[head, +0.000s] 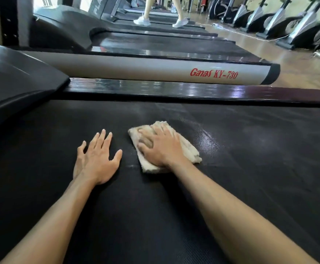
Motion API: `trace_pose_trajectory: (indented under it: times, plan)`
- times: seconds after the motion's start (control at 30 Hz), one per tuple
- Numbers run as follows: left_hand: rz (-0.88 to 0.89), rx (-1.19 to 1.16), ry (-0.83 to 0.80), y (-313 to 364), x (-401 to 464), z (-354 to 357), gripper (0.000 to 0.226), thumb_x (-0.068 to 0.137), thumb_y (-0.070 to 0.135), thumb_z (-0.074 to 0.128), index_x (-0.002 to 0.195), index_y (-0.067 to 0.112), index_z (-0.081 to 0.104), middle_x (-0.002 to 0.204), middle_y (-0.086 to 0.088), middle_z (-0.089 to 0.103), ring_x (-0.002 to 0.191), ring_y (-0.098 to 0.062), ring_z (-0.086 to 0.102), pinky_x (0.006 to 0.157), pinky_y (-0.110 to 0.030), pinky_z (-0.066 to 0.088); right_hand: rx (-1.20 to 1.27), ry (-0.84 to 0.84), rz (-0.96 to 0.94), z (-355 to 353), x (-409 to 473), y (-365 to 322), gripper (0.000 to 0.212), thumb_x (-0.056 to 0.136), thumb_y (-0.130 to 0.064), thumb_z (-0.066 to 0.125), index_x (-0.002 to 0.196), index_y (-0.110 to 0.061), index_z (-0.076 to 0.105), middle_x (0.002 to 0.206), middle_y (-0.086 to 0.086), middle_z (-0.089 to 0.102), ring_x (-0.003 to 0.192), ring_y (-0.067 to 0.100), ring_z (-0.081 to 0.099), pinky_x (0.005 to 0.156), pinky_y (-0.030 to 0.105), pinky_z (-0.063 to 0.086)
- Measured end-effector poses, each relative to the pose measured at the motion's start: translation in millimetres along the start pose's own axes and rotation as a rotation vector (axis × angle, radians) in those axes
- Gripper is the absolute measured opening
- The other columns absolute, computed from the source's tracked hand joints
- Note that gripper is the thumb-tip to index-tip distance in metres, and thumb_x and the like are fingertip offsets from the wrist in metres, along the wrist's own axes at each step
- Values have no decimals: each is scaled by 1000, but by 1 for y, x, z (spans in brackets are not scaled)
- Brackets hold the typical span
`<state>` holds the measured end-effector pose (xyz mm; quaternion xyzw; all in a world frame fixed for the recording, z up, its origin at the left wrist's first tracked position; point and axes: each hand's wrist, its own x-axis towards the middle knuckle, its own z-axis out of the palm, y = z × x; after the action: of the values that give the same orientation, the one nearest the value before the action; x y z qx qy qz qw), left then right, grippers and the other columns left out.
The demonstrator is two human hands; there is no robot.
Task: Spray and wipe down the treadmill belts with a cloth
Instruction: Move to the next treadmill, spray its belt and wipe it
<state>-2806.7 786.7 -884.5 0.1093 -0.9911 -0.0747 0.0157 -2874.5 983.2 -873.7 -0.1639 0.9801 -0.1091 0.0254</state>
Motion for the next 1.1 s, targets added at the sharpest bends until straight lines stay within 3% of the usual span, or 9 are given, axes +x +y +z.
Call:
trace_pose_trajectory:
  times: [0.1, 0.2, 0.3, 0.47, 0.63, 0.77, 0.93, 1.03, 1.1]
  plan:
    - [4, 17, 0, 0, -1, 1, 71, 102, 58, 20, 163, 26, 2, 170, 8, -10, 155, -7, -10, 126, -43, -2, 18, -5, -57, 2, -42, 27, 61, 95, -72, 29, 154, -58, 28, 172, -13, 12, 160, 18, -2, 127, 50, 2]
    - [10, 22, 1, -1, -2, 2, 72, 102, 59, 19, 163, 25, 0, 170, 7, -11, 155, -8, -11, 126, -43, -3, -17, 19, 89, -5, -34, 59, 71, 96, -73, 29, 161, -45, 26, 173, -10, 9, 160, 18, -1, 128, 44, 2]
    - [5, 17, 5, 0, -2, 3, 72, 102, 58, 19, 163, 25, 1, 170, 6, -10, 156, -8, -11, 126, -44, -4, -6, 36, 252, -12, 15, 63, 72, 98, -70, 30, 163, -37, 23, 174, -4, 9, 160, 24, -2, 128, 49, 1]
    - [8, -23, 27, 1, 3, 4, 72, 102, 58, 26, 163, 24, 8, 171, 6, -4, 156, -9, -6, 125, -44, -3, -35, -23, 123, -11, 71, 11, 63, 101, -66, 32, 160, -41, 27, 173, 3, 14, 160, 28, 2, 127, 49, 0]
    - [15, -36, 27, -2, 3, 7, 73, 101, 60, 26, 163, 25, 8, 171, 6, -5, 156, -9, -6, 125, -44, -3, -47, -15, -126, -1, 12, 10, 66, 92, -76, 26, 155, -56, 29, 171, -8, 18, 159, 22, 5, 127, 50, 8]
    - [33, -17, 48, -5, 4, 11, 74, 100, 62, 21, 163, 26, 5, 171, 5, -5, 156, -9, -7, 125, -45, -2, -62, 23, 30, -5, 1, 69, 84, 81, -82, 13, 156, -49, 35, 169, -10, 25, 157, 19, 15, 127, 45, 15]
    - [29, -7, 45, -5, 5, 8, 74, 100, 62, 21, 163, 27, 5, 171, 6, -5, 156, -9, -6, 125, -45, 0, -49, 56, 242, -21, 61, 38, 69, 102, -65, 34, 163, -32, 26, 173, 3, 15, 159, 26, 8, 128, 44, 7]
    - [34, -7, 36, -3, 5, 6, 73, 100, 61, 22, 163, 27, 6, 171, 6, -4, 156, -9, -6, 125, -44, 0, -44, 37, 196, -11, 84, 7, 73, 99, -68, 35, 162, -30, 29, 172, 5, 18, 159, 27, 9, 128, 45, 7]
    - [31, -11, 40, -4, 5, 6, 73, 100, 61, 22, 163, 28, 6, 171, 6, -4, 156, -9, -6, 125, -44, 0, -90, 30, 64, -1, 81, -7, 81, 87, -77, 26, 158, -39, 35, 169, 1, 24, 157, 26, 14, 126, 48, 11]
